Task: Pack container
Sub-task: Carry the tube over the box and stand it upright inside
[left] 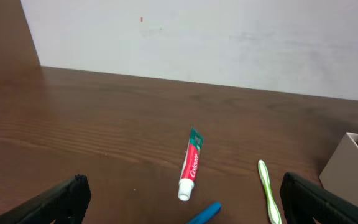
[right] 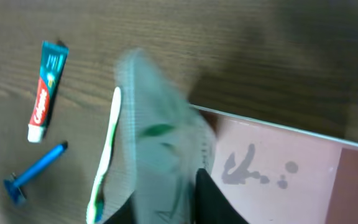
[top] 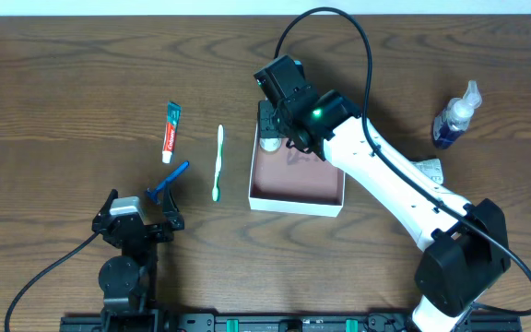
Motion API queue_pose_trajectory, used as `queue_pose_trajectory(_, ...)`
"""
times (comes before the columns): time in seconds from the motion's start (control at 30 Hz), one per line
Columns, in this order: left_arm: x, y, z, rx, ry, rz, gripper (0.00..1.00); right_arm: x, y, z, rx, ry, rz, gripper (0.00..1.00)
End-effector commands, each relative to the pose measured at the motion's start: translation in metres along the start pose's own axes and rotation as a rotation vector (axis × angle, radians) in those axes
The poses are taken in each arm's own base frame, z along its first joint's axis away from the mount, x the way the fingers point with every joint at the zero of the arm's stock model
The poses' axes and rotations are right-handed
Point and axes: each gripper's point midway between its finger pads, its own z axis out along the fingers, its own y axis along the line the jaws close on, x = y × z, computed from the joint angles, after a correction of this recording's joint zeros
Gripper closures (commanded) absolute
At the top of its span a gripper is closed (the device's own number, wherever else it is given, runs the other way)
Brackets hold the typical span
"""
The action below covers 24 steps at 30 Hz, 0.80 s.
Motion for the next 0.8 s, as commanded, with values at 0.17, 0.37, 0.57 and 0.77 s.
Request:
queue_pose_trajectory(0.17, 0.017, 0.005, 0.001, -0.021, 0.05, 0.011, 0.02, -0.006, 0.003, -0.003, 0.006, -0.026, 0.111, 0.93)
queue_pose_trajectory(0.37, 0.017, 0.005, 0.001, -0.021, 0.05, 0.011, 0.02, -0.007, 0.004, -0.003, 0.001, -0.031, 0.135, 0.72)
queue_pose_trajectory(0.57, 0.017, 0.005, 0.001, -0.021, 0.05, 0.011, 0.02, -0.006, 0.007, -0.004, -0.014, -0.021, 0.132, 0.36)
queue_pose_trajectory(0.77, 0.017, 0.005, 0.001, -0.021, 0.05, 0.011, 0.02, -0.011, 0.017, -0.027, -0.058, -0.005, 0.094, 0.32)
